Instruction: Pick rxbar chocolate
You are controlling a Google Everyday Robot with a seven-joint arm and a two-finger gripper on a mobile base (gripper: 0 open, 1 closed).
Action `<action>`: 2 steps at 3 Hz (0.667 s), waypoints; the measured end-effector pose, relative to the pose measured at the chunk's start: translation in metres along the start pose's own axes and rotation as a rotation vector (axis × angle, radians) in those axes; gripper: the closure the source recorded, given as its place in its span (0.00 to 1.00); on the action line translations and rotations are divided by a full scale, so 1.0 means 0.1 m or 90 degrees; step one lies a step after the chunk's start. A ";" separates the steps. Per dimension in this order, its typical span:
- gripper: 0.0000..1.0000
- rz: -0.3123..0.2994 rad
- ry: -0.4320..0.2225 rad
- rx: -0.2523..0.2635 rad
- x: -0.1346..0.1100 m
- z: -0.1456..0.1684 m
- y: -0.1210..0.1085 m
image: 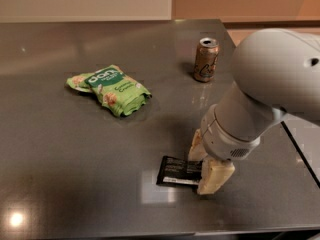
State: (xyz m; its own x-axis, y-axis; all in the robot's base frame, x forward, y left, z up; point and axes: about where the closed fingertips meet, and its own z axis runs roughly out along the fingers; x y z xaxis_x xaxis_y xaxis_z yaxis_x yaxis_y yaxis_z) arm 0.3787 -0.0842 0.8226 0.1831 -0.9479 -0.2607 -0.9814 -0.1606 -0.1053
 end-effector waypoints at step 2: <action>1.00 0.004 -0.008 0.018 -0.03 -0.23 -0.03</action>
Offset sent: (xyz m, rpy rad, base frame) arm 0.0047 -0.0081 0.0460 0.0466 -0.0481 -0.0302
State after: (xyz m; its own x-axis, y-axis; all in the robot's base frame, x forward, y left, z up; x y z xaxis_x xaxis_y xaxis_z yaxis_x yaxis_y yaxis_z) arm 0.3801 -0.0873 0.8455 0.1776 -0.9452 -0.2741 -0.9806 -0.1464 -0.1306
